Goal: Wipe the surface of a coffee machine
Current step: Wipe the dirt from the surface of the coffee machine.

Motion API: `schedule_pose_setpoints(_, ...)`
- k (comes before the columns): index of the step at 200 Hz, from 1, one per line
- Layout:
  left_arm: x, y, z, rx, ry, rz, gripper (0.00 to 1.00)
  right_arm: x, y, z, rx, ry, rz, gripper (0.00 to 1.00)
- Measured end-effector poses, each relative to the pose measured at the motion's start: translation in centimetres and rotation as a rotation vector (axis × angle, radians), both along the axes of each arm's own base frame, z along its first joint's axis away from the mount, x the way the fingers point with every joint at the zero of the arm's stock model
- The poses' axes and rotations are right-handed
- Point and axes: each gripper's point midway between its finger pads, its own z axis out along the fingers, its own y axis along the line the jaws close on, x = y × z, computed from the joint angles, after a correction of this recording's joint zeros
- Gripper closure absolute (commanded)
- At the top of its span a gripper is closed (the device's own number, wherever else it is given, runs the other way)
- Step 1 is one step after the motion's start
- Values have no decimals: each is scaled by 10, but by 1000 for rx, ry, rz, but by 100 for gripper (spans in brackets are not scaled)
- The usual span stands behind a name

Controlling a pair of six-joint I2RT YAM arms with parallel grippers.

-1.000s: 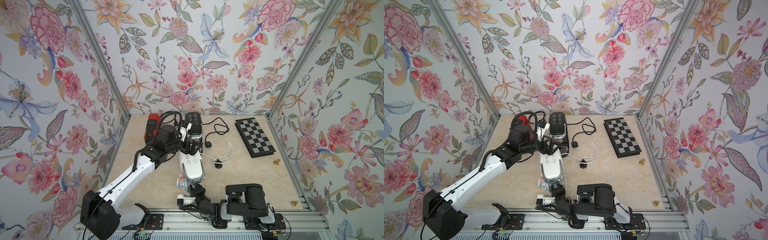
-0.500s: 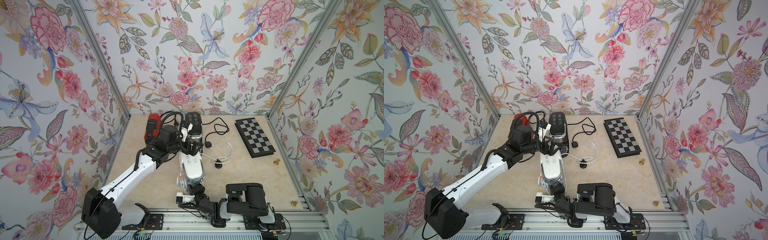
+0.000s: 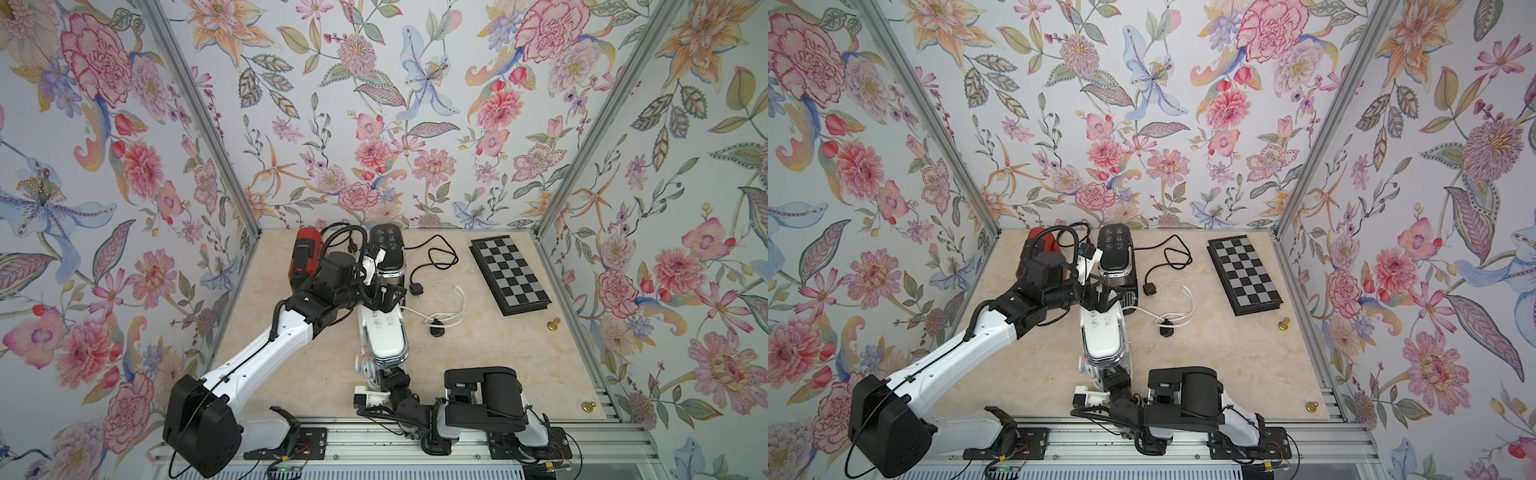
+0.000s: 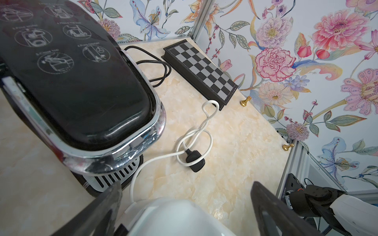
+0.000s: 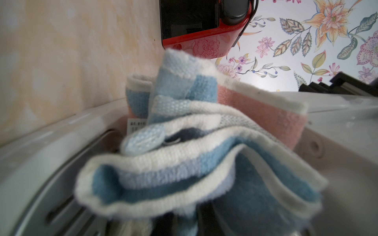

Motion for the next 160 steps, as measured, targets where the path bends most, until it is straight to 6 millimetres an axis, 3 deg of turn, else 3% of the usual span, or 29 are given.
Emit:
schedule_pose_setpoints(60, 0, -4, 4, -16, -15, -5, 1, 1, -6, 37, 59, -21, -25, 100)
schedule_pose_setpoints(87, 0, -4, 4, -17, -15, -6, 1, 1, -7, 35, 51, -22, -25, 100)
schedule_pose_setpoints(126, 0, -4, 3, -17, -16, -6, 1, 2, -7, 15, 3, -19, -37, 100)
schedule_pose_setpoints(160, 0, -4, 2, -18, -18, -6, 1, 1, -9, 17, 9, -20, -46, 100)
